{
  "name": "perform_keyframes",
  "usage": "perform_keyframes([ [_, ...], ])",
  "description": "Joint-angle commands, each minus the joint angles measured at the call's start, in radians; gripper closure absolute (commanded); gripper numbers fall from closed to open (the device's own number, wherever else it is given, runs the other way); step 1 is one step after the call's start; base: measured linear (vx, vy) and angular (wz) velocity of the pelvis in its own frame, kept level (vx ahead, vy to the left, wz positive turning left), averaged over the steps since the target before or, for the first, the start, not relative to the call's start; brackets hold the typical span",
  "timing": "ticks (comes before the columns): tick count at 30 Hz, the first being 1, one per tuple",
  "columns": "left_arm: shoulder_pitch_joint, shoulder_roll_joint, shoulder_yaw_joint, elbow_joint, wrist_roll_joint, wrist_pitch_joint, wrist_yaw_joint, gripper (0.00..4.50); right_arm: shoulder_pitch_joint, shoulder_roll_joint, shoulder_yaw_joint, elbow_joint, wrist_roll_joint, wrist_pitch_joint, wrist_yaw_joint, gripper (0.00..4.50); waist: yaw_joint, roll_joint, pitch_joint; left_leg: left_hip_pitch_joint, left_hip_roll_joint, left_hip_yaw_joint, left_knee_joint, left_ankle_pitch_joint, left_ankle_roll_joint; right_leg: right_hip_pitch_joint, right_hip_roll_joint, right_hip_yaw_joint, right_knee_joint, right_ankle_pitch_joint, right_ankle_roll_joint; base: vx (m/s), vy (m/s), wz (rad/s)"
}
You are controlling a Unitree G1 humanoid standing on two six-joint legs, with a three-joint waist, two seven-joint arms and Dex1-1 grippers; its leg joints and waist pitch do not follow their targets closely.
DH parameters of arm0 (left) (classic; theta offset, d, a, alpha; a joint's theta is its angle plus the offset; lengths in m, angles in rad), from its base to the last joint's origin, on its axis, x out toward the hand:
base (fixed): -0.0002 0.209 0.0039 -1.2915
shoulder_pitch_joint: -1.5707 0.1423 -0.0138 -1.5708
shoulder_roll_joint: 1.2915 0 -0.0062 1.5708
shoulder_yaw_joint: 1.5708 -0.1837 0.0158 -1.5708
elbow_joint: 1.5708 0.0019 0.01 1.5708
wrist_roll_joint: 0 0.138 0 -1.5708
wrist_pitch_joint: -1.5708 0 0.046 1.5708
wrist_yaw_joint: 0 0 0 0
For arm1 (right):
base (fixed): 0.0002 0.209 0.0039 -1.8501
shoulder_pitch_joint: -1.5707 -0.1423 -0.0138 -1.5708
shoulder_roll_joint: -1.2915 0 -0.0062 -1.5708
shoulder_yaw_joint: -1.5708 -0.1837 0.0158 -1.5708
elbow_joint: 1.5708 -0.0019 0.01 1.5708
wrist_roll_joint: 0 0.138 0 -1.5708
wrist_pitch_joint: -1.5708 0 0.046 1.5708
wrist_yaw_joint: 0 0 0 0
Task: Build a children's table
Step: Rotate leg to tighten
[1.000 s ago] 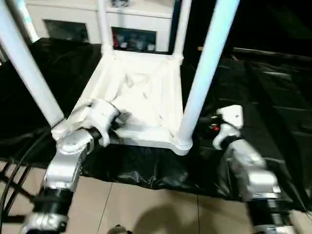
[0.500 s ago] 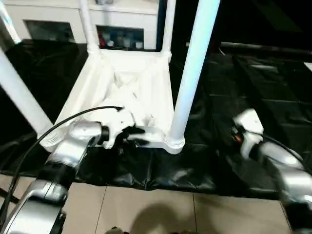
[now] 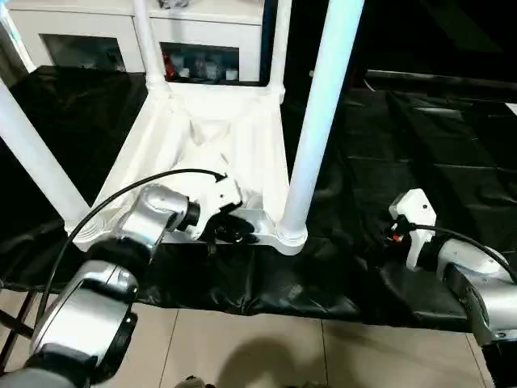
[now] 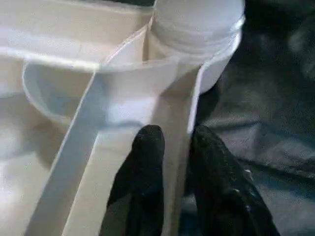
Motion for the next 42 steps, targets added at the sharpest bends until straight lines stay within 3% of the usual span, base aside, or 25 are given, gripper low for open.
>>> perform_keyframes([
  [1, -0.022, 0.004, -0.011, 0.032, 0.026, -0.012, 0.036, 3.83, -0.005, -0.007, 0.004, 0.025, -0.002, -0.024, 0.009, 0.00, 0.004, 0.005, -0.071, 0.014, 0.064, -0.032, -0.073, -0.157, 0.063, 0.058, -0.101, 0.056, -0.079, -0.173, -0.251, 0.000, 0.000, 0.00],
  [5, -0.033, 0.004, -0.010, 0.054, 0.028, -0.031, 0.014, 4.09, -0.020, -0.003, 0.005, 0.109, -0.012, -0.079, 0.022, 0.00, 0.002, 0.002, -0.068, 0.013, 0.061, -0.032, -0.073, -0.184, 0.055, 0.058, -0.103, 0.055, -0.088, -0.246, -0.235, 0.000, 0.000, 0.00],
  [9, -0.045, 0.004, -0.009, 0.077, 0.029, -0.033, 0.003, 4.28, -0.033, -0.001, 0.007, 0.161, -0.010, -0.115, 0.040, 0.00, 0.000, 0.002, -0.070, 0.011, 0.061, -0.032, -0.073, -0.175, 0.061, 0.058, -0.101, 0.054, -0.088, -0.247, -0.229, 0.000, 0.000, 0.00],
  [10, -0.042, 0.006, 0.000, 0.069, 0.017, -0.007, -0.005, 4.33, -0.039, 0.003, 0.012, 0.184, -0.009, -0.135, 0.054, 0.00, -0.002, 0.010, -0.072, 0.008, 0.063, -0.035, -0.073, -0.159, 0.065, 0.060, -0.102, 0.053, -0.081, -0.206, -0.244, 0.000, 0.000, 0.00],
  [12, -0.031, 0.005, 0.014, 0.051, -0.001, 0.041, -0.017, 4.43, -0.047, 0.014, 0.021, 0.212, -0.012, -0.164, 0.062, 0.00, -0.008, 0.004, -0.074, 0.008, 0.063, -0.033, -0.072, -0.149, 0.073, 0.061, -0.102, 0.053, -0.075, -0.159, -0.262, 0.000, 0.000, 0.00],
  [15, 0.008, -0.008, 0.034, -0.010, -0.026, 0.104, 0.007, 4.49, -0.062, 0.050, 0.047, 0.240, -0.012, -0.200, 0.080, 0.00, -0.012, 0.005, -0.075, 0.006, 0.064, -0.032, -0.070, -0.135, 0.085, 0.063, -0.103, 0.054, -0.072, -0.125, -0.280, 0.000, 0.000, 0.00],
  [19, 0.090, -0.053, 0.070, -0.148, -0.073, 0.191, 0.083, 4.49, -0.109, 0.103, 0.101, 0.299, -0.034, -0.248, 0.106, 0.00, -0.022, 0.005, -0.075, 0.006, 0.067, -0.031, -0.068, -0.133, 0.103, 0.060, -0.102, 0.052, -0.071, -0.130, -0.301, 0.000, 0.000, 0.00],
  [24, 0.162, -0.062, 0.037, -0.238, -0.039, 0.173, 0.112, 4.49, -0.181, 0.133, 0.148, 0.425, -0.103, -0.332, 0.095, 0.00, -0.024, -0.007, -0.069, 0.008, 0.063, -0.027, -0.069, -0.158, 0.094, 0.052, -0.098, 0.053, -0.086, -0.266, -0.248, 0.000, 0.000, 0.00],
  [25, 0.172, -0.059, 0.031, -0.250, -0.033, 0.163, 0.112, 4.49, -0.191, 0.138, 0.151, 0.440, -0.109, -0.341, 0.092, 0.00, -0.024, -0.003, -0.069, 0.008, 0.063, -0.028, -0.069, -0.159, 0.092, 0.052, -0.099, 0.054, -0.083, -0.274, -0.244, 0.000, 0.000, 0.00],
  [30, 0.215, -0.036, 0.022, -0.312, -0.006, 0.165, 0.143, 4.49, -0.196, 0.125, 0.165, 0.338, -0.107, -0.306, 0.087, 0.00, -0.026, -0.009, -0.070, 0.004, 0.065, -0.029, -0.072, -0.130, 0.105, 0.052, -0.097, 0.056, -0.077, -0.247, -0.220, 0.000, 0.000, 0.00],
  [32, 0.234, -0.020, 0.017, -0.350, -0.009, 0.179, 0.133, 4.49, -0.198, 0.095, 0.150, 0.214, -0.073, -0.232, 0.099, 0.00, -0.026, -0.013, -0.069, 0.004, 0.065, -0.029, -0.073, -0.130, 0.112, 0.052, -0.096, 0.057, -0.076, -0.244, -0.213, 0.000, 0.000, 0.00],
  [34, 0.242, -0.010, 0.009, -0.370, -0.010, 0.193, 0.114, 4.49, -0.202, 0.083, 0.144, 0.149, -0.054, -0.184, 0.108, 0.00, -0.023, -0.011, -0.068, 0.008, 0.067, -0.029, -0.074, -0.125, 0.114, 0.050, -0.096, 0.058, -0.076, -0.251, -0.204, 0.000, 0.000, 0.00],
  [38, 0.250, 0.007, -0.003, -0.388, -0.002, 0.194, 0.091, 4.49, -0.208, 0.084, 0.145, 0.106, -0.054, -0.170, 0.111, 0.00, -0.026, -0.010, -0.069, 0.008, 0.064, -0.028, -0.075, -0.140, 0.099, 0.046, -0.096, 0.059, -0.080, -0.262, -0.203, 0.000, 0.000, 0.00],
  [39, 0.250, 0.008, -0.003, -0.388, -0.001, 0.193, 0.090, 4.49, -0.207, 0.084, 0.146, 0.104, -0.055, -0.169, 0.111, 0.00, -0.025, -0.005, -0.069, 0.008, 0.065, -0.029, -0.075, -0.140, 0.095, 0.046, -0.096, 0.059, -0.079, -0.260, -0.204, 0.000, 0.000, 0.00],
  [41, 0.250, 0.014, -0.005, -0.390, 0.003, 0.191, 0.086, 4.49, -0.200, 0.086, 0.167, 0.084, -0.061, -0.151, 0.126, 0.00, -0.028, -0.006, -0.070, 0.007, 0.065, -0.029, -0.076, -0.142, 0.091, 0.047, -0.094, 0.059, -0.078, -0.242, -0.211, 0.000, 0.000, 0.00],
  [42, 0.251, 0.016, -0.005, -0.395, 0.003, 0.194, 0.087, 4.49, -0.197, 0.090, 0.181, 0.078, -0.071, -0.138, 0.125, 0.00, -0.026, -0.001, -0.069, 0.009, 0.066, -0.029, -0.077, -0.145, 0.088, 0.046, -0.094, 0.059, -0.079, -0.238, -0.213, 0.000, 0.000, 0.00],
])
